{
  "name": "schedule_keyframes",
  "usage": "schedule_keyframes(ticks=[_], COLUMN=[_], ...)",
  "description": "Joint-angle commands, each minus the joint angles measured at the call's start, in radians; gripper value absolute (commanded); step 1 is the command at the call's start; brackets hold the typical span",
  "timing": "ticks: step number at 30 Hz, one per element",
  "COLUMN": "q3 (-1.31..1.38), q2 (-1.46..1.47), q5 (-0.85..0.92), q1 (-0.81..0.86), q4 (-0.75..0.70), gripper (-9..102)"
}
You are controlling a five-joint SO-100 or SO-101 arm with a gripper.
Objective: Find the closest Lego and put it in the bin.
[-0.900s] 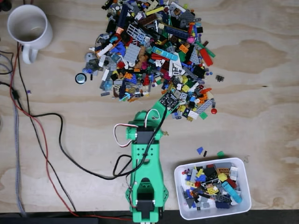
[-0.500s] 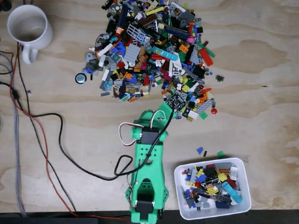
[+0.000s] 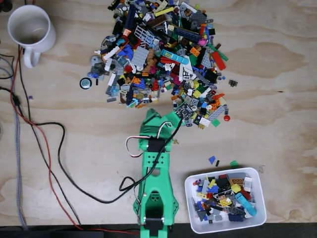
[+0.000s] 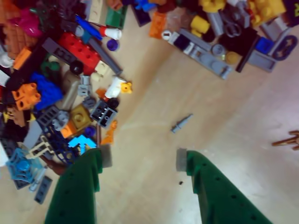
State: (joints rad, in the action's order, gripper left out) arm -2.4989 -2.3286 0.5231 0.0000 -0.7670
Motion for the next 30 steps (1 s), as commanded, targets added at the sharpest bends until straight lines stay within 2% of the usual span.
schedule_keyframes(ticks=[1,6,12,30], q3=[0.008,0.103,0.173,0.321], q2=[0.048,0.253,0.423,0.581], q5=[-0.089,-0.169,-0.224,-0.253], q1=[-0.037,-0.055,-0.097,-0.167], q4=[0.213,0.356,0.430,0.465], gripper=[20,19,19,17])
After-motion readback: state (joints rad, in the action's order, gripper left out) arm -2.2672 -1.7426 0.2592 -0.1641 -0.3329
